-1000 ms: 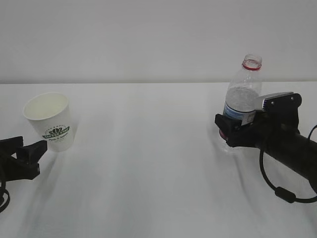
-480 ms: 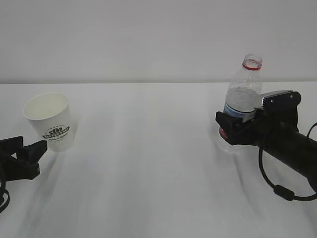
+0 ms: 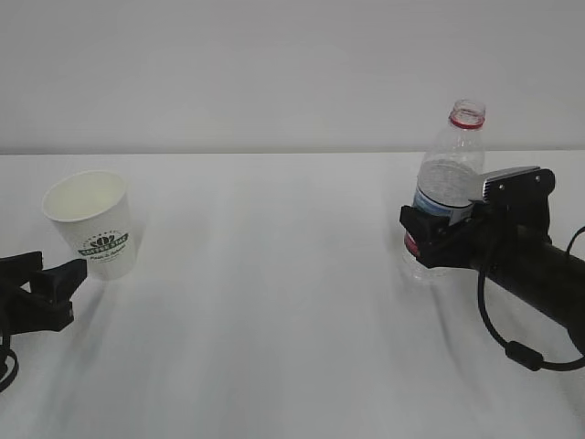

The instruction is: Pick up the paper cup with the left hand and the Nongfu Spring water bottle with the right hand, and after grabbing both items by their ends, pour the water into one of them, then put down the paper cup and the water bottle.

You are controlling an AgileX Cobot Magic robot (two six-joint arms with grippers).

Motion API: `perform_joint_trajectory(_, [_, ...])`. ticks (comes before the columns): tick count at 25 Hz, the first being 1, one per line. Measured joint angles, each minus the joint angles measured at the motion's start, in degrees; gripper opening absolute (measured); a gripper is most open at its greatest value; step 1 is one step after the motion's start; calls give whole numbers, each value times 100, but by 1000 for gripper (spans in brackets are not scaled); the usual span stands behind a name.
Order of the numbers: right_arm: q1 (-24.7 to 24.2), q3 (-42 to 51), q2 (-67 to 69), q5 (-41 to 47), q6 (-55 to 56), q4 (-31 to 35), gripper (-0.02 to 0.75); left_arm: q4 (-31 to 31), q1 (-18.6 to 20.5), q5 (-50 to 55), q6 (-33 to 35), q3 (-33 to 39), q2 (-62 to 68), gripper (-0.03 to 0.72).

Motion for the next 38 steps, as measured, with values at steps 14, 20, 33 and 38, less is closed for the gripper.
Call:
perform_joint_trajectory(14, [0, 0, 0, 0, 0, 11, 524, 0, 0, 0, 0, 0, 0, 442])
perform_joint_trajectory(20, [0, 0, 0, 0, 0, 23, 524, 0, 0, 0, 0, 0, 0, 442])
perform_joint_trajectory(33, [0, 0, -109, 146, 0, 32, 521, 0, 0, 0, 0, 0, 0, 442])
perform_joint_trajectory(38, [0, 142, -240, 205, 0, 32, 520, 0, 0, 0, 0, 0, 0, 442])
